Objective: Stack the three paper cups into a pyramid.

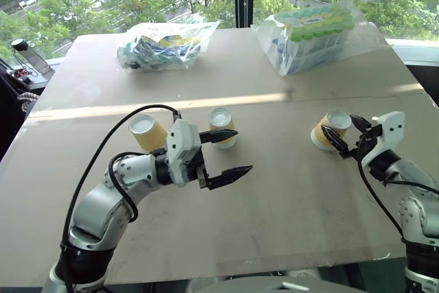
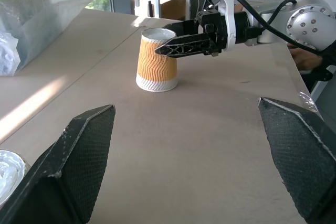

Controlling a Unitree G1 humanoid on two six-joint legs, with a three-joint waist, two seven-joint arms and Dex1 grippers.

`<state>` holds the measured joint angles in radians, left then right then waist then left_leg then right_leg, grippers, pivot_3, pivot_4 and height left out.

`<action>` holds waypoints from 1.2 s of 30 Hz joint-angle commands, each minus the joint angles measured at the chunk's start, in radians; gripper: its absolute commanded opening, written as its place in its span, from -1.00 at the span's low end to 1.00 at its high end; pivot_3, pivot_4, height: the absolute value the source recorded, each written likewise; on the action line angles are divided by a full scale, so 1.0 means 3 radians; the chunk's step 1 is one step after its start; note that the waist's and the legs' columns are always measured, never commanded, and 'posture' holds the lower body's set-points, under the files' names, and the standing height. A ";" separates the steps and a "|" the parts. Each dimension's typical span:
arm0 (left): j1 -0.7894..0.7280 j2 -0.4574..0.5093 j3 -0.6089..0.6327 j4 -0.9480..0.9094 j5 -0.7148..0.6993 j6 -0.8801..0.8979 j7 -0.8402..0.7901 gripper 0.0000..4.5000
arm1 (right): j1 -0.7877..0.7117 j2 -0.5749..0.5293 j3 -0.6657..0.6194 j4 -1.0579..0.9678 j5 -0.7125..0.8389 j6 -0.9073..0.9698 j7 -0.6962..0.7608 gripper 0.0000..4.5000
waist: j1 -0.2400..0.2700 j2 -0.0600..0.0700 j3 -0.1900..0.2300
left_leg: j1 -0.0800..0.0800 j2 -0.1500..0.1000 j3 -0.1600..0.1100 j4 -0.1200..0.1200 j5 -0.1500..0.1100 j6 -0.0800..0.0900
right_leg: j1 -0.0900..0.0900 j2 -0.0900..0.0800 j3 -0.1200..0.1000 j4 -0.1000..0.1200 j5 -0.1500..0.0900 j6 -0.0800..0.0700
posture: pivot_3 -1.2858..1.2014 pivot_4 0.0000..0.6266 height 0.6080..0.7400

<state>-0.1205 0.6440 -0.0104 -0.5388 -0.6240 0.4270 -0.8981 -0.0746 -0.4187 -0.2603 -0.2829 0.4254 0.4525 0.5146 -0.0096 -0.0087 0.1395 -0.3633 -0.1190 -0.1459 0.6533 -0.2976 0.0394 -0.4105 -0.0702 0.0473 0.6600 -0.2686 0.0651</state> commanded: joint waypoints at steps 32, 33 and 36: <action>0.1867 -0.0481 0.0853 -0.0358 0.0538 -0.0981 0.0702 1.00 | -0.1229 0.0561 0.1538 0.0812 -0.0498 -0.0394 0.0603 -0.09 | -0.0009 -0.0006 -0.0002 | 0.0001 0.0000 -0.0002 0.0000 0.0000 0.0000 | -0.0001 0.0000 -0.0004 -0.0003 0.0000 0.0000 | 0.03 -0.52 1.00; 0.1869 -0.0481 0.0852 -0.0359 0.0539 -0.0981 0.0710 1.00 | -0.1241 0.0581 0.1538 0.0847 -0.0524 -0.0407 0.0586 -0.09 | -0.0009 -0.0006 -0.0002 | 0.0001 0.0000 -0.0003 0.0000 0.0000 0.0000 | -0.0001 0.0000 -0.0004 -0.0002 0.0000 0.0000 | 0.03 -0.52 1.00; 0.1874 -0.0482 0.0837 -0.0366 0.0540 -0.0982 0.0721 1.00 | -0.1265 0.0625 0.1543 0.0906 -0.0549 -0.0425 0.0586 -0.09 | -0.0011 -0.0006 -0.0002 | 0.0001 0.0000 -0.0001 0.0000 0.0000 0.0000 | -0.0001 0.0000 -0.0003 -0.0003 0.0000 0.0000 | 0.03 -0.52 1.00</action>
<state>0.4378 0.5001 0.2278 -0.6115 -0.4621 0.1510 -0.6891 -0.4378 -0.2387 0.2008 0.0032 0.2638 0.3427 0.6903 -0.0130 -0.0104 0.1390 -0.3630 -0.1189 -0.1463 0.6533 -0.2977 0.0394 -0.4108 -0.0702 0.0464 0.6591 -0.2686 0.0650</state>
